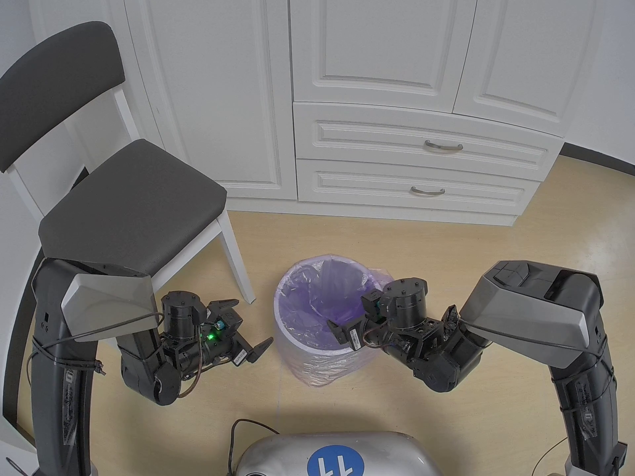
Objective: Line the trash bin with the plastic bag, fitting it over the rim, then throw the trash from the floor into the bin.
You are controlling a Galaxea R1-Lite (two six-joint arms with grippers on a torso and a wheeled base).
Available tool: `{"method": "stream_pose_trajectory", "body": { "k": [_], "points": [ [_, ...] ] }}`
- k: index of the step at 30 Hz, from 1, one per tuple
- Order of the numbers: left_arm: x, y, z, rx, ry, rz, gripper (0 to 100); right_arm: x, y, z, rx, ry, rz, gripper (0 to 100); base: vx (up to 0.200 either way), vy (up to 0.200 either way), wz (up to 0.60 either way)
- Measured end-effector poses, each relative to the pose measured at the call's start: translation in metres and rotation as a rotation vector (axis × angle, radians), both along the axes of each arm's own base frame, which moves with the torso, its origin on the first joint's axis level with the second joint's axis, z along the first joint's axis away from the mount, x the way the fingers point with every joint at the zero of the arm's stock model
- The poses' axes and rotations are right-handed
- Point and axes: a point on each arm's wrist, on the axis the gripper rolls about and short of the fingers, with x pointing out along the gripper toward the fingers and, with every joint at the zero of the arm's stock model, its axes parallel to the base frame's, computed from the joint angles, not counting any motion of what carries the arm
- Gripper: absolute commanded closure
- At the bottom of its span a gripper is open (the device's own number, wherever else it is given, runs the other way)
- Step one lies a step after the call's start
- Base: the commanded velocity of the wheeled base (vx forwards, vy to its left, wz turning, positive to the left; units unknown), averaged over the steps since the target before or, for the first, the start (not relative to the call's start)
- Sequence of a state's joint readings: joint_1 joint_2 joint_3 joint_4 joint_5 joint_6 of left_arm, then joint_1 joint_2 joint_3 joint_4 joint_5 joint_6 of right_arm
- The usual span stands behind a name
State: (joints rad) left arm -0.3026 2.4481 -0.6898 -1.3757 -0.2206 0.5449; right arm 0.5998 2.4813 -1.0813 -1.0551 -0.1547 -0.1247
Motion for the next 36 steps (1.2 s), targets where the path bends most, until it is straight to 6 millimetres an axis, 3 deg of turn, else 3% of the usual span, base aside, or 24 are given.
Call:
{"method": "stream_pose_trajectory", "body": {
  "k": [8,17,25,36],
  "points": [
    [-0.014,-0.002,0.026,-0.062,-0.064,-0.009,0,0.016,0.017,0.007,-0.114,0.050,0.013,0,0.000,0.000,0.00],
    [-0.031,0.002,0.085,-0.166,-0.190,-0.004,0,0.053,0.035,0.028,-0.215,0.034,-0.034,0,0.000,0.000,0.00],
    [-0.046,0.018,0.127,-0.254,-0.275,0.028,0,0.071,0.044,0.008,-0.313,0.043,-0.067,0,0.000,0.000,0.00],
    [-0.049,0.025,0.143,-0.267,-0.322,0.032,0,0.084,0.060,-0.014,-0.452,-0.043,-0.115,0,0.000,0.000,0.00]
  ]
}}
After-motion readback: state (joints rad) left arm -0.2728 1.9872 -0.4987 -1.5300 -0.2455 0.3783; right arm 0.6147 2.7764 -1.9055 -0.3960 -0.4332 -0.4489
